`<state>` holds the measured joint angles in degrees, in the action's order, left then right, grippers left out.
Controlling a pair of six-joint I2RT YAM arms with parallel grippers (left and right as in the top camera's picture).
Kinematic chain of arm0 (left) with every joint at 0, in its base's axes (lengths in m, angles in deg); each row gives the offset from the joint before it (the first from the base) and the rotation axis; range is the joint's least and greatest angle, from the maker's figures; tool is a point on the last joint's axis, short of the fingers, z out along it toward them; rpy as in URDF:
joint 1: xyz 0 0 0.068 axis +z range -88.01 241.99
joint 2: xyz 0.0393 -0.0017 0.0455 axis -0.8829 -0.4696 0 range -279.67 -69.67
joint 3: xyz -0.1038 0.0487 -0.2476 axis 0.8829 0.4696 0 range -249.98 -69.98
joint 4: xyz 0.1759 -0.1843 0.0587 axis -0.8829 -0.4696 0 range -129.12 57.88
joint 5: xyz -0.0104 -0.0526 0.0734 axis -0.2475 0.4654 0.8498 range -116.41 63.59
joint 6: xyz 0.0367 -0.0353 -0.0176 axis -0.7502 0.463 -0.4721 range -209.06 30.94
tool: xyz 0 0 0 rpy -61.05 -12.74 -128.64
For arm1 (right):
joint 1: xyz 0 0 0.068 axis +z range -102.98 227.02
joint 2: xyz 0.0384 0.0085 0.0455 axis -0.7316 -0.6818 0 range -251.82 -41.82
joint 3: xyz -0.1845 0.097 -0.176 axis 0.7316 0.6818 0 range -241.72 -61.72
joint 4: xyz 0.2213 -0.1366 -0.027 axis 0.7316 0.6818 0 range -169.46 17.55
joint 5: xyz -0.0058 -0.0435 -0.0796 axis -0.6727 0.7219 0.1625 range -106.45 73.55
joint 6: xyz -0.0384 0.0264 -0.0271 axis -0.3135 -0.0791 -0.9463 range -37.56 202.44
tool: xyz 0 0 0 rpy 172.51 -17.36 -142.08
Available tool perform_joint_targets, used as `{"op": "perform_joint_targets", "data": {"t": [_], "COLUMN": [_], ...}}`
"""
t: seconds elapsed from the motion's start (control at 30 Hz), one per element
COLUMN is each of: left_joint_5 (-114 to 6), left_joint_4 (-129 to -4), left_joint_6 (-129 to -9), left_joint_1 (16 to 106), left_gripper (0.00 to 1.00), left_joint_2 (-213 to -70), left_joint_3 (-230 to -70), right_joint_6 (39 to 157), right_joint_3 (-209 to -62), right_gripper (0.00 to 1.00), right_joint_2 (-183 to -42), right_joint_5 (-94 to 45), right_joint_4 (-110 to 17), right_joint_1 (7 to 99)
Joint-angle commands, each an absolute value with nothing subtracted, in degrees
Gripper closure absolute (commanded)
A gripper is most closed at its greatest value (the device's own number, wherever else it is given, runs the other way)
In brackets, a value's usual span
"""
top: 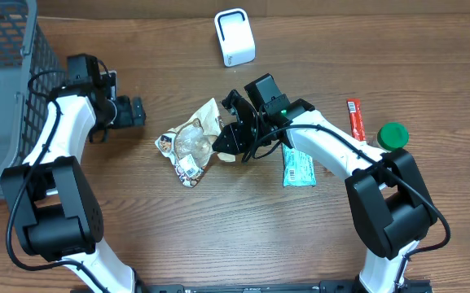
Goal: Scan the item barcode
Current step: 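Release the bag with the left gripper and lift it with the right, then carry the PanTree bag up to the white scanner with the right gripper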
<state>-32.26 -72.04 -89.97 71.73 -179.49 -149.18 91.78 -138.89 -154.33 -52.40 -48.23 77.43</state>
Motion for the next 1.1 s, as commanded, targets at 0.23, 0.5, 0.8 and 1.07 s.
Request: {"op": "perform_joint_targets", "data": {"t": [0.23, 0.5, 0.8, 1.07], "left_joint_5": [-37.03, -36.70, -36.50, -36.50], "left_joint_4": [-69.04, -69.55, -69.57, -69.55], "left_joint_6": [-102.23, -100.22, -100.22, -100.22], "left_joint_1": [70.15, 70.07, 69.94, 69.94], "left_gripper": [0.00, 0.00, 0.00, 0.00], "left_joint_2": [-176.81, -176.81, -176.83, -176.83], "left_joint_3": [-150.75, -150.75, -150.75, -150.75], "right_joint_6": [91.32, 91.35, 87.89, 81.86], "right_joint_3": [-139.02, -139.48, -159.26, -185.53], "right_gripper": [0.96, 0.96, 0.96, 0.96], "right_joint_2": [-152.45, -152.43, -151.69, -151.69], "right_joint_5": [-52.51, -52.51, -52.46, -47.74], "right_joint_4": [-48.91, -49.74, -35.69, -20.69], "right_joint_1": [77.26, 77.11, 75.38, 75.27]}}
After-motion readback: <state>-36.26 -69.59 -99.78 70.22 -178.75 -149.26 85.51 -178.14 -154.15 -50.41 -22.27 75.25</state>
